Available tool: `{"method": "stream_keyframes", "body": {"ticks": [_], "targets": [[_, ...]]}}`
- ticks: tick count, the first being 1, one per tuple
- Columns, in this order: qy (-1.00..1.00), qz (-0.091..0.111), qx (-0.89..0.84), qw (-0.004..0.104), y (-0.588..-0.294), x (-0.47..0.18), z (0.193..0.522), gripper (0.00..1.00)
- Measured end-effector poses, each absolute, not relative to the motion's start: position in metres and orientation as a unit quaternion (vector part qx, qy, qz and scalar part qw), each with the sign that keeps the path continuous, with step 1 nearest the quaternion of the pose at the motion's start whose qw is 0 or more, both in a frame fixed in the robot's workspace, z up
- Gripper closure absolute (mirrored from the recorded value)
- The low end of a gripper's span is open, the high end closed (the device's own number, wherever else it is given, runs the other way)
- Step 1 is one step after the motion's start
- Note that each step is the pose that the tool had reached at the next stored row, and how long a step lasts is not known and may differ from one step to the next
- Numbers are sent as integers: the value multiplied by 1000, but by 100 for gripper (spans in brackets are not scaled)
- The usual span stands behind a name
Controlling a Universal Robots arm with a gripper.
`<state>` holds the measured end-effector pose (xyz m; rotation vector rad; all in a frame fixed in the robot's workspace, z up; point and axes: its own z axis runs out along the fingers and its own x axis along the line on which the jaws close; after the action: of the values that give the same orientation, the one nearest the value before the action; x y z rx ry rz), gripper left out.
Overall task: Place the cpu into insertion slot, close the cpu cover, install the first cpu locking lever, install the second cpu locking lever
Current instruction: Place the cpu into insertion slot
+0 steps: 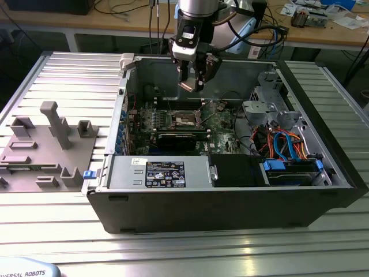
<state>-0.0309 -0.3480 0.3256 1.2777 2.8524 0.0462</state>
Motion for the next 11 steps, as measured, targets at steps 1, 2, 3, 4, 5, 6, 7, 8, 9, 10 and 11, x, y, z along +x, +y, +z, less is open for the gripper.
{"method": "stream_keyframes", "body": {"ticks": [1,2,3,4,5,6,7,8,9,10,11], "targets": [[912,15,410,8,-348,-31,326,46],[911,14,411,8,-348,-31,326,46],[911,14,412,8,-348,-31,326,46],[911,14,413,8,-348,-31,326,46],[910,14,414,8,-348,-31,326,46],[910,14,415,8,-348,-31,326,46],[910,14,415,8,-348,-31,326,46],[910,14,415,8,-348,-31,326,46],[909,14,415,8,-348,-31,326,46],[909,14,416,8,-348,-31,326,46],[909,14,416,8,-348,-31,326,46]]}}
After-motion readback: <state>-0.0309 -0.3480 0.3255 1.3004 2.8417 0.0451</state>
